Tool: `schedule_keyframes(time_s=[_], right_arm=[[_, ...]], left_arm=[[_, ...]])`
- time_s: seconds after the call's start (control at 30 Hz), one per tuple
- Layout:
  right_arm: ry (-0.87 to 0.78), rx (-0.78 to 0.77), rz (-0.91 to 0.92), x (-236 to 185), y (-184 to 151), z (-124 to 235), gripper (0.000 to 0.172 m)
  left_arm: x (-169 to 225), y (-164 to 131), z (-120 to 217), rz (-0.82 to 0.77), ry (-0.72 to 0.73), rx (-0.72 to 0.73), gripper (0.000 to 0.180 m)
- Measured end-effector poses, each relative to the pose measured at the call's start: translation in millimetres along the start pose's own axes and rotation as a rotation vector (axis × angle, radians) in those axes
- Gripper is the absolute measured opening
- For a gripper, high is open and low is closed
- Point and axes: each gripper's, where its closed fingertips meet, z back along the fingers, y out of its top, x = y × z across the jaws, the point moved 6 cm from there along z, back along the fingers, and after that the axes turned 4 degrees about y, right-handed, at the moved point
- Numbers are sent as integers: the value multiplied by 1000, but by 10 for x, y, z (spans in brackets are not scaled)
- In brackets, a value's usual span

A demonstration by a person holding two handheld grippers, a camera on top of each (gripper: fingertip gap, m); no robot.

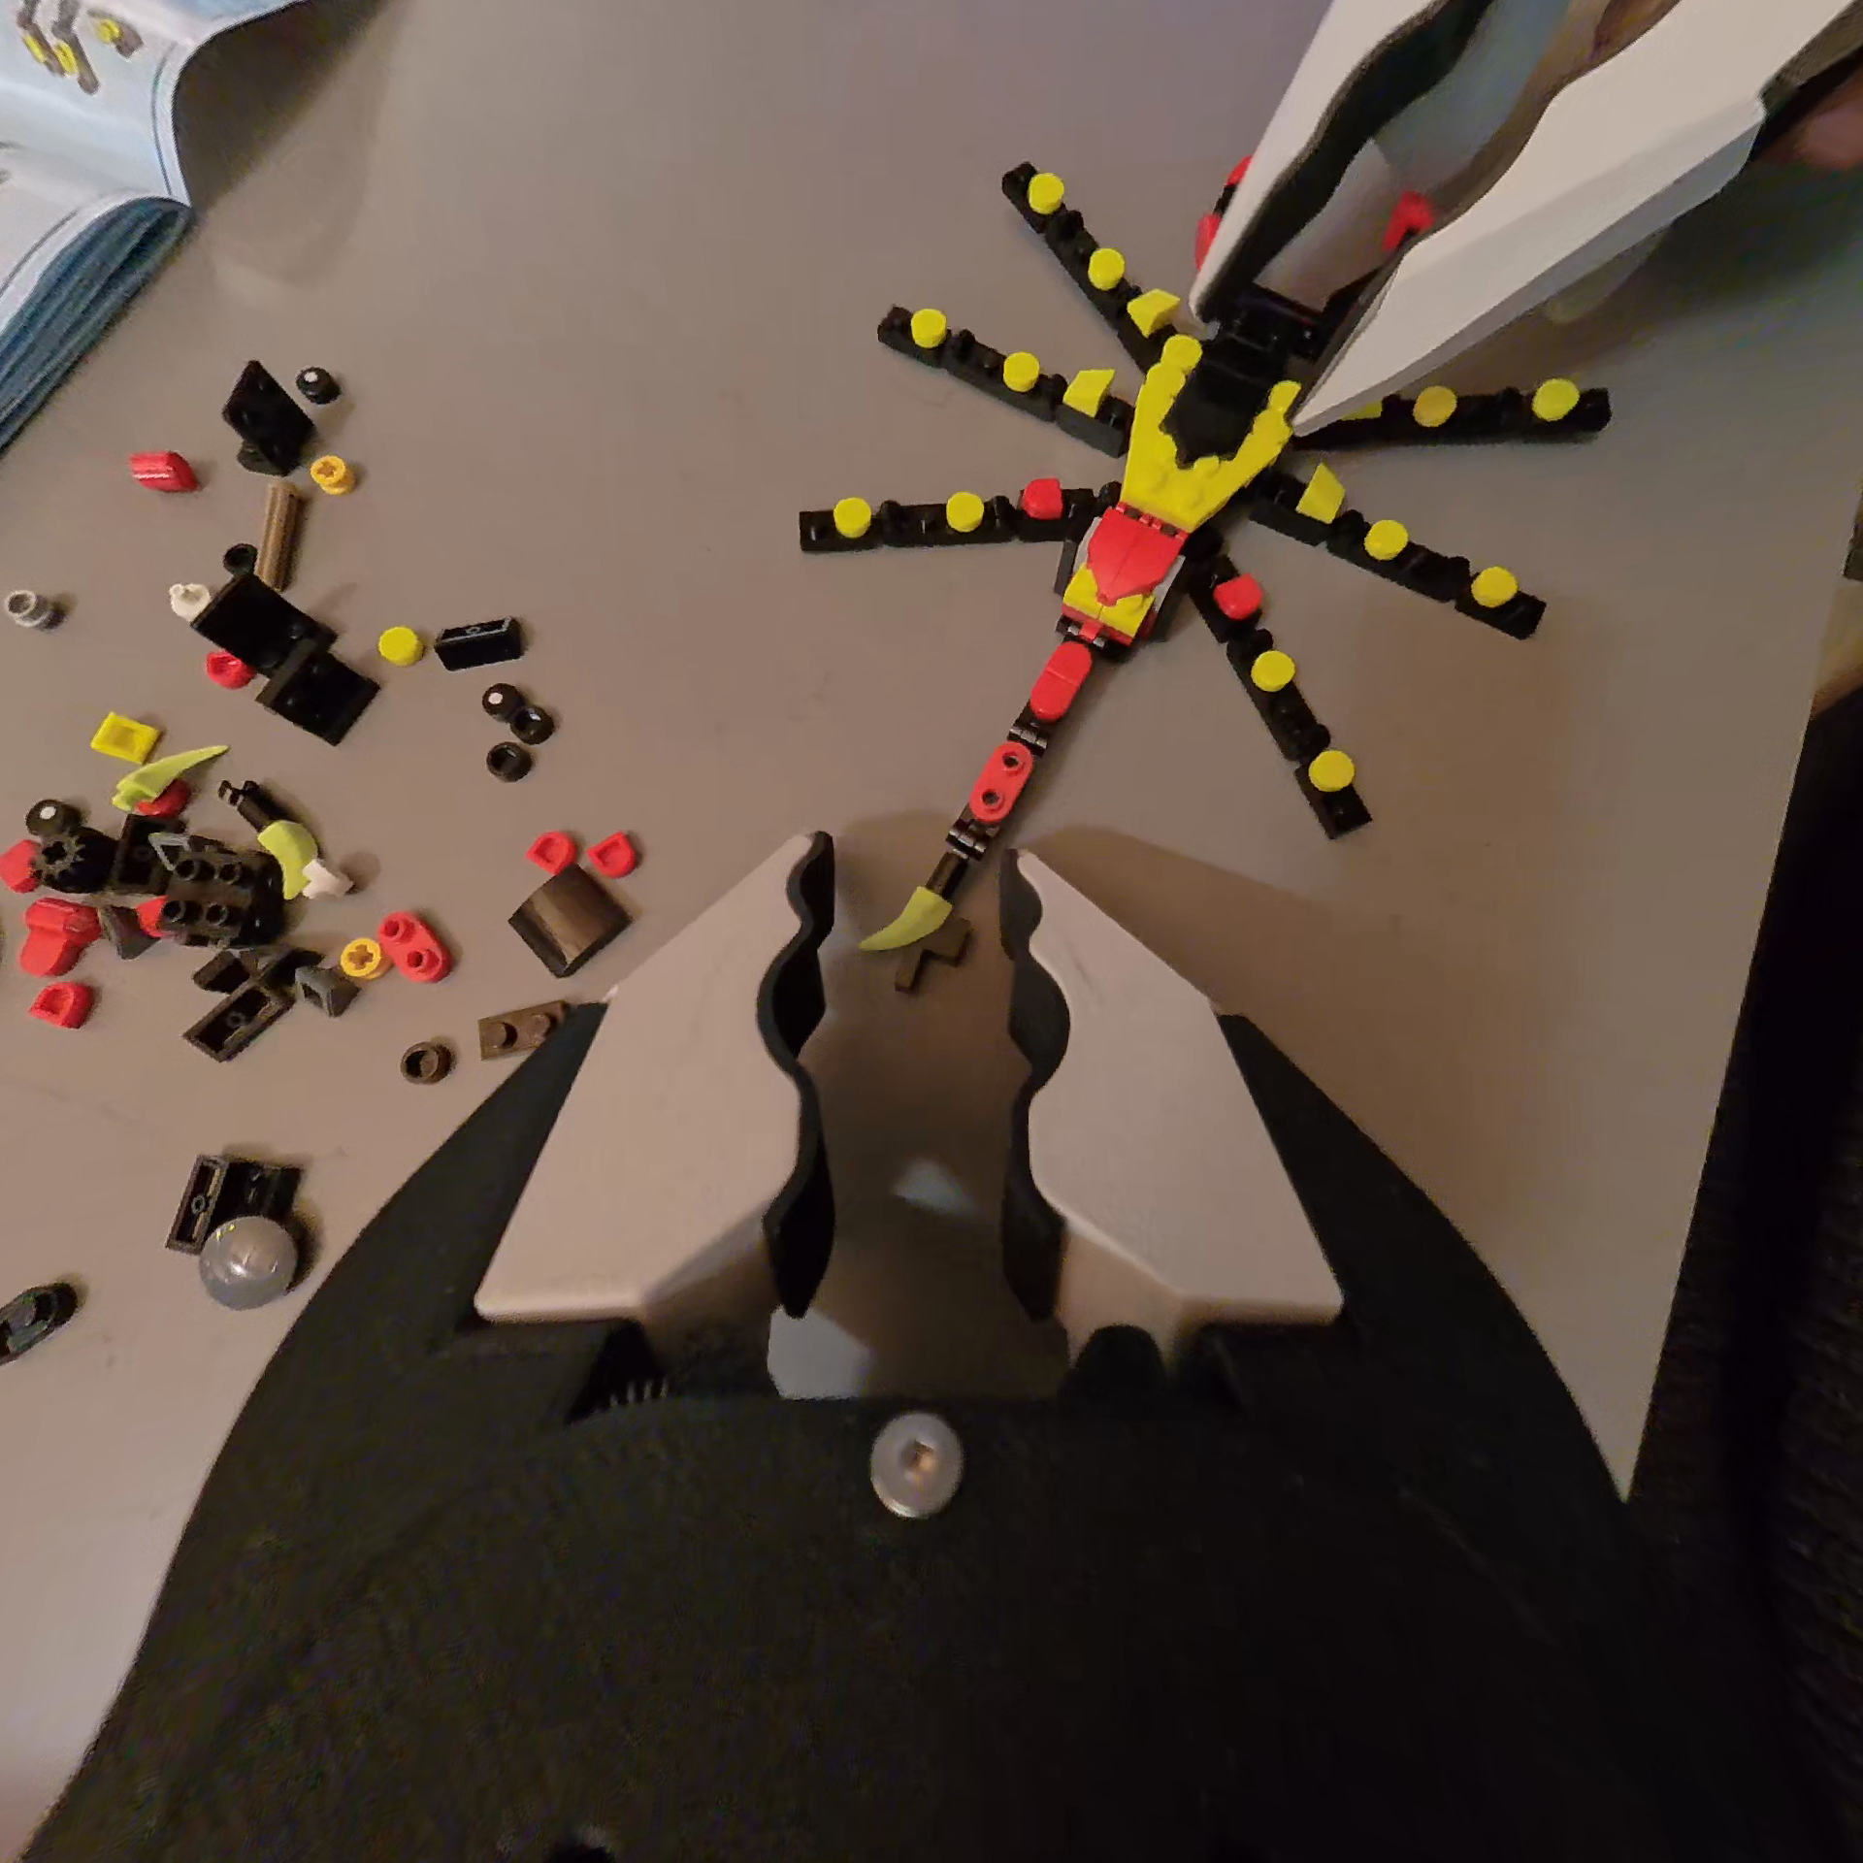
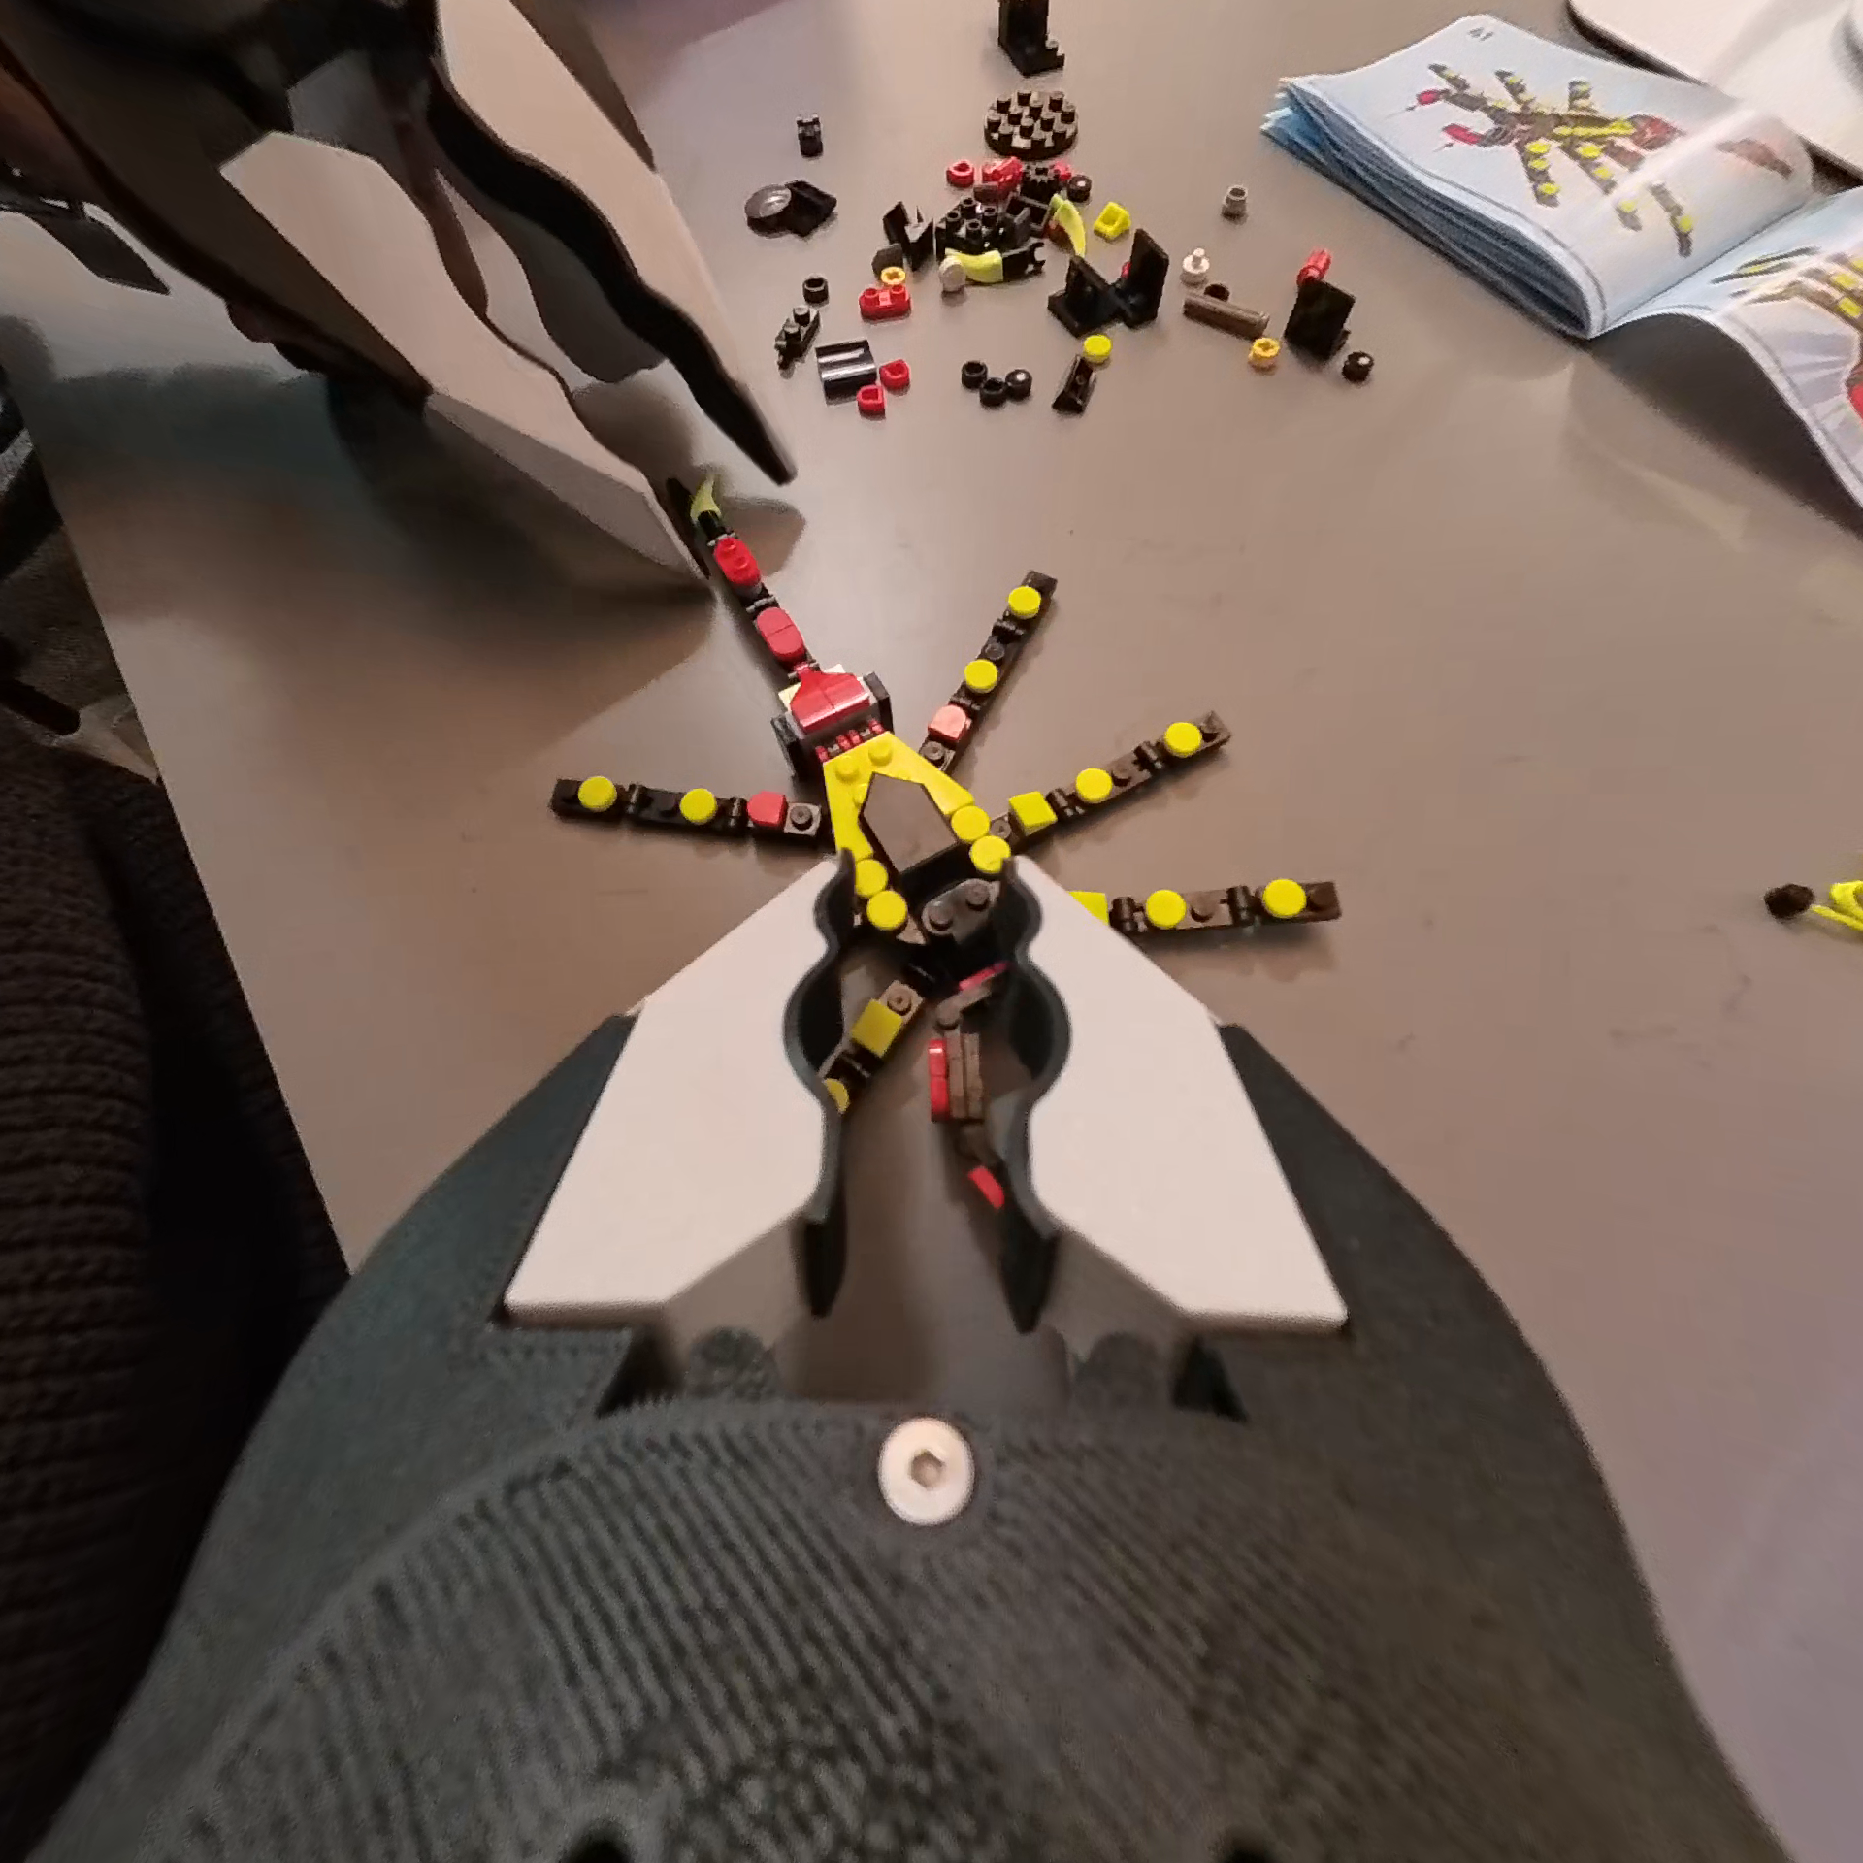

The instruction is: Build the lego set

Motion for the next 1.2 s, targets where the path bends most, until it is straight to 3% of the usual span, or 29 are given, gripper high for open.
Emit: schedule_keyframes(time_s=[0.13,0.23,0.53,1.2], right_arm=[[-1,11,19,-24,27,-21,27],[-9,2,32,-24,14,-42,27],[-4,17,-49,32,1,-25,24],[-26,17,-30,28,-8,-30,22]], left_arm=[[22,-6,-8,-14,-14,-9,26],[42,-4,-2,-25,-30,-4,8],[65,18,39,-22,-76,36,6],[35,127,109,65,-97,158,5]])
